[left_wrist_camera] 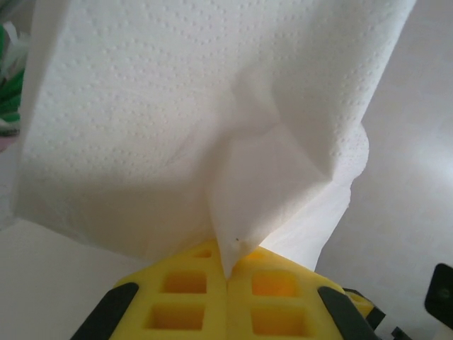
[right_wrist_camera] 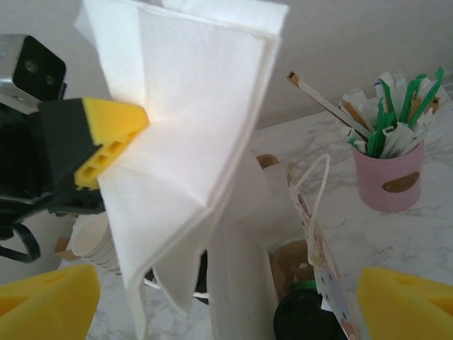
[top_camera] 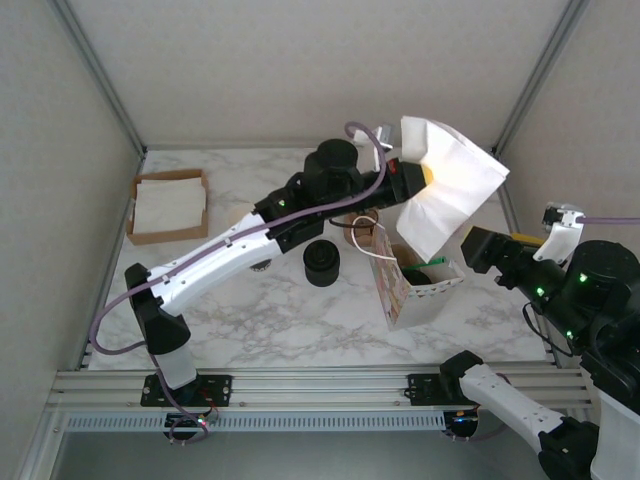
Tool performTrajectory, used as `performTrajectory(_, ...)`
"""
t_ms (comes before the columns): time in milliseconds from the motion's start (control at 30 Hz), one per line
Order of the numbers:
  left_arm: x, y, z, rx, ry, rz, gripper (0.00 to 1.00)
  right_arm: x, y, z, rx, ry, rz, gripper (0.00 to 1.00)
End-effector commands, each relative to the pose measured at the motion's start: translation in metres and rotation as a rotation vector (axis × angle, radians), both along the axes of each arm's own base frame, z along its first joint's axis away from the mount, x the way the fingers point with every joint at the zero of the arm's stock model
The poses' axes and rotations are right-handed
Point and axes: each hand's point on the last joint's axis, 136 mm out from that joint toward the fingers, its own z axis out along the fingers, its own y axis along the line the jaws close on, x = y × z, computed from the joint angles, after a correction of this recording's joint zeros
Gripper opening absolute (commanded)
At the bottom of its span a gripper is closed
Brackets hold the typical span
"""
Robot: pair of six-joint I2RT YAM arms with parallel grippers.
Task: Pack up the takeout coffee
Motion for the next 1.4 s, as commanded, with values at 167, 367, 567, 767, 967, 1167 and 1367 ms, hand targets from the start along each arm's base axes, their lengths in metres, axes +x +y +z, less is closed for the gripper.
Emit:
performTrajectory(167, 0.001, 0.000, -0.042, -0.014, 0.089, 0.053, 0.00, 0.006, 0.004, -0.022, -0.044, 0.116, -0.003, 0.93)
performTrajectory(367, 0.007, 0.003, -0.073, 0.052, 0.126, 0.093, 0.00, 0.017, 0.003, -0.043, -0.133, 0.212, -0.035, 0.91)
performTrajectory(567, 0.008, 0.007, -0.073, 0.052, 0.115, 0.111, 0.00, 0.034, 0.002, -0.067, -0.226, 0.301, -0.083, 0.91)
performTrajectory(767, 0.012, 0.017, -0.067, 0.032, 0.106, 0.159, 0.00, 0.051, 0.005, -0.063, -0.229, 0.289, -0.108, 0.92)
performTrajectory(967, 0.019, 0.029, -0.068, 0.002, 0.121, 0.222, 0.00, 0.069, 0.001, -0.059, -0.172, 0.298, -0.143, 0.91)
performTrajectory(1167, 0.023, 0.028, -0.070, -0.002, 0.134, 0.239, 0.00, 0.087, 0.000, -0.065, -0.036, 0.317, -0.126, 0.80)
performTrajectory(1367, 0.025, 0.032, -0.076, 0.002, 0.146, 0.264, 0.00, 0.102, -0.009, -0.079, 0.059, 0.346, -0.144, 0.71)
